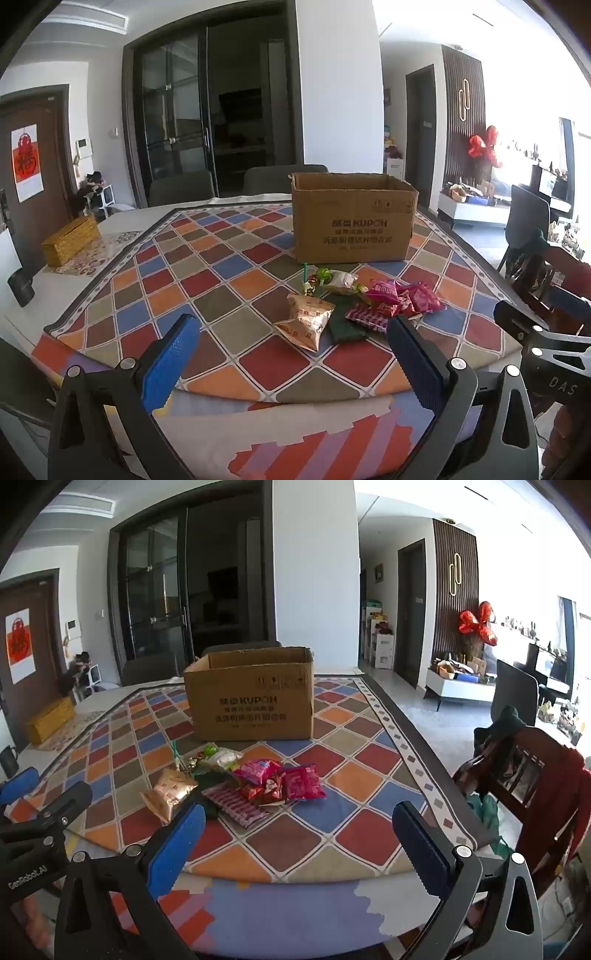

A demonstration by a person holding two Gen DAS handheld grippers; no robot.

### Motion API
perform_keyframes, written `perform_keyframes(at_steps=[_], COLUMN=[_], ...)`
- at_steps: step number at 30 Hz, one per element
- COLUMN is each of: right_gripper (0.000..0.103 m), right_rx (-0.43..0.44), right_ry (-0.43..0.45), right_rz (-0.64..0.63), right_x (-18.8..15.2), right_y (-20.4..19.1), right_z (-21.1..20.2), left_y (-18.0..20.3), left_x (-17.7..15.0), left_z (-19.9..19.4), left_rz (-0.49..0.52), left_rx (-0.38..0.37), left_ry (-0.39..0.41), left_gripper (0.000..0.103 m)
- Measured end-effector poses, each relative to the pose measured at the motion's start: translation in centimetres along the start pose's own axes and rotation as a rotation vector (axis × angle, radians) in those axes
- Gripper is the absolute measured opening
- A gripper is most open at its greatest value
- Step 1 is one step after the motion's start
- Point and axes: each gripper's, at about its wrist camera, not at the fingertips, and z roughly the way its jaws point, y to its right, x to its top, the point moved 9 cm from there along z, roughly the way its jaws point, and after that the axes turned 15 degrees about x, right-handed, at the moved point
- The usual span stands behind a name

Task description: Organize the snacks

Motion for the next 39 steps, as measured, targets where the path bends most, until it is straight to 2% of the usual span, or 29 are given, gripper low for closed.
perform_keyframes(at_steps=[39], right_gripper=[0.102], right_rx=[-0.004], right_ry=[-0.003], right_rz=[-0.008], right_x=[-0.05], right_y=[-0.19], right_z=[0.01], left_y=[-0.32], left_x=[0.41], left_z=[-0.5], left_rz=[-0.023], left_rx=[-0.01], left_ry=[0.013], left_gripper=[0.103])
